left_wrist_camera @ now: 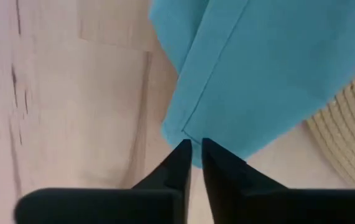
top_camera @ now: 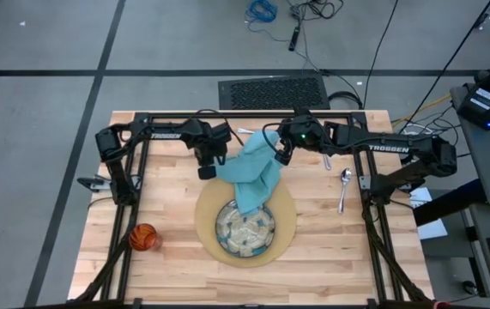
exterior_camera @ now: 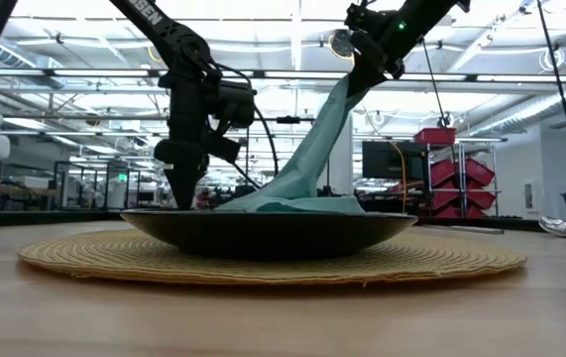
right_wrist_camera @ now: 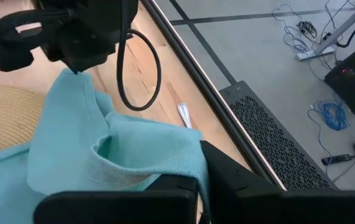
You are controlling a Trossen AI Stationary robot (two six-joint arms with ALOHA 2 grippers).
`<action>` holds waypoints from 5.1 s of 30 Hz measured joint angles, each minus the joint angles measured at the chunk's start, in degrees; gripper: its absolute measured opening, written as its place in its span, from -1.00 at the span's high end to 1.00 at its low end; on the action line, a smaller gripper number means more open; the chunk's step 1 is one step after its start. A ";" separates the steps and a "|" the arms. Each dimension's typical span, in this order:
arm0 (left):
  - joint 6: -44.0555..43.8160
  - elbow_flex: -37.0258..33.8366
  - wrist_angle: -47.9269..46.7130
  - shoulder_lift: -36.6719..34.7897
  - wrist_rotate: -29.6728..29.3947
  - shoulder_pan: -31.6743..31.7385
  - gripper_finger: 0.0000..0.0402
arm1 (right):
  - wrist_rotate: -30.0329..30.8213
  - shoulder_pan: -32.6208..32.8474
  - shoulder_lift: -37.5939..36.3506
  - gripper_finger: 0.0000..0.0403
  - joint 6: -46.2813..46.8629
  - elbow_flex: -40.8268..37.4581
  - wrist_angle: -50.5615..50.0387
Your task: Set table place
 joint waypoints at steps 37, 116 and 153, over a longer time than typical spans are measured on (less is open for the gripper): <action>-2.82 0.15 3.47 4.46 1.69 0.37 0.68 | -1.55 -1.10 0.02 1.00 0.10 0.00 -0.66; -11.49 8.27 0.87 -38.96 -20.71 -6.57 1.00 | -1.27 -3.85 -3.43 1.00 -2.75 10.73 -4.78; -16.54 22.53 -25.97 -43.41 -16.71 -9.42 1.00 | -4.47 -0.40 12.90 1.00 7.10 49.95 -51.35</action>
